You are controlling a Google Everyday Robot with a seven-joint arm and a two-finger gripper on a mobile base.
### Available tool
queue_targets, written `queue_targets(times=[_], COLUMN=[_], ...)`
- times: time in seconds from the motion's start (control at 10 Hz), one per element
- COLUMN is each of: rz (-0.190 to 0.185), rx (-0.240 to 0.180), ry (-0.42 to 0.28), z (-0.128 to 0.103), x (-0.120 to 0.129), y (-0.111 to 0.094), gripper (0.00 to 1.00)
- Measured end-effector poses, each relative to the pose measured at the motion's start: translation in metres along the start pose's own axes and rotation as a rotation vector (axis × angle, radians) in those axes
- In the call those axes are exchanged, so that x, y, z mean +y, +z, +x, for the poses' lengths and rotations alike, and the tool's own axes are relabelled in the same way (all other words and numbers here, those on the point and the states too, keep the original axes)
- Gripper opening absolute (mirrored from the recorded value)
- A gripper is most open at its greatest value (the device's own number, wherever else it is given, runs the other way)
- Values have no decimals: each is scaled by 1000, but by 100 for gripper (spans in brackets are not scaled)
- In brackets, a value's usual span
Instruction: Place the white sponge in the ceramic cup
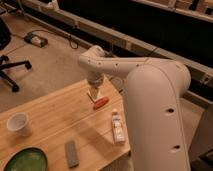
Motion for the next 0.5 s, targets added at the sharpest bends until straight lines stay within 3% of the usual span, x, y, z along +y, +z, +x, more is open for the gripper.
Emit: queue_targets(times=[0.2, 0.5], rz=[-6, -51], rx=[-31, -70], ry=[113, 115], z=[-6, -24], x=[-12, -9], y=[16, 44], gripper=[65, 65])
